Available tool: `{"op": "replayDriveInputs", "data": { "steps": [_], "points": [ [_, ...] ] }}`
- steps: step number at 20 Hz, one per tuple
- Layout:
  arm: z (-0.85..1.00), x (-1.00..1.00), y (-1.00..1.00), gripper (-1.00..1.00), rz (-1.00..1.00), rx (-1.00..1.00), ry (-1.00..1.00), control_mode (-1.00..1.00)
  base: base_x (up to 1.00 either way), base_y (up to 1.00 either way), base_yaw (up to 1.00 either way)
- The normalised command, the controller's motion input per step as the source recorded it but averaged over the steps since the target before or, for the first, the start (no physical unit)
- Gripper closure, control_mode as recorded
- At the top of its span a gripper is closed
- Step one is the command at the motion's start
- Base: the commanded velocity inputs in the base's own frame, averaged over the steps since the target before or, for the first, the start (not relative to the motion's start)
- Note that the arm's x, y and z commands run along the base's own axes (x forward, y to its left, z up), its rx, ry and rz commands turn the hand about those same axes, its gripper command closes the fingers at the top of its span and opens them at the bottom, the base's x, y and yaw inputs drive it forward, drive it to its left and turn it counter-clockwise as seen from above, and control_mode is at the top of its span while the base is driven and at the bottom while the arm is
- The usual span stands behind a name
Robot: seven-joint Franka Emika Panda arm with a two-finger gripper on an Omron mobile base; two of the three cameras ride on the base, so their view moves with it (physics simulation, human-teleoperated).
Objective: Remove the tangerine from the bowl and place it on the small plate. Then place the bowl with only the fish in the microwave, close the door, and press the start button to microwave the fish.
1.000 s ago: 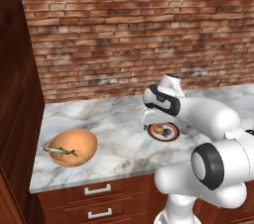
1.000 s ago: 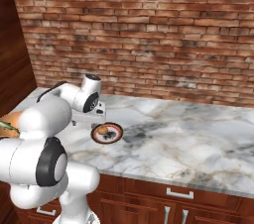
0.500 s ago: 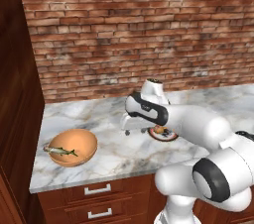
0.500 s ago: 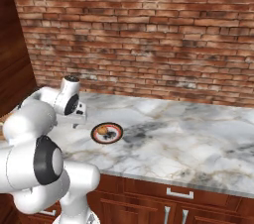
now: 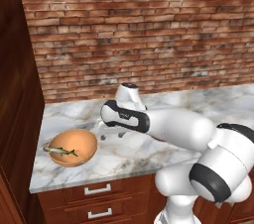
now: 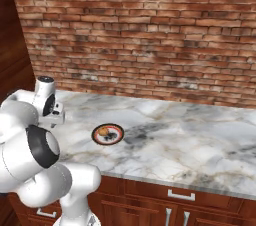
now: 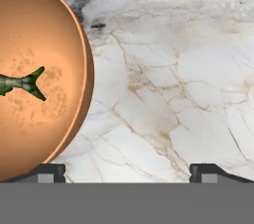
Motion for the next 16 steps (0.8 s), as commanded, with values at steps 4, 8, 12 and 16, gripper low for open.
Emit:
{"op": "replayDriveInputs", "data": {
  "steps": [4, 8, 12, 16],
  "points": [
    [0.00, 0.00, 0.21, -1.00, 0.00, 0.06, 0.00, -1.00, 0.00, 0.00, 0.00],
    [-0.02, 0.03, 0.22, -1.00, 0.00, 0.02, 0.00, -1.00, 0.00, 0.00, 0.00],
    [-0.24, 0.25, 0.46, -1.00, 0.00, 0.00, 0.00, -1.00, 0.00, 0.00, 0.00],
    [-0.30, 0.37, 0.37, -1.00, 0.00, 0.00, 0.00, -1.00, 0.00, 0.00, 0.00]
  ]
}}
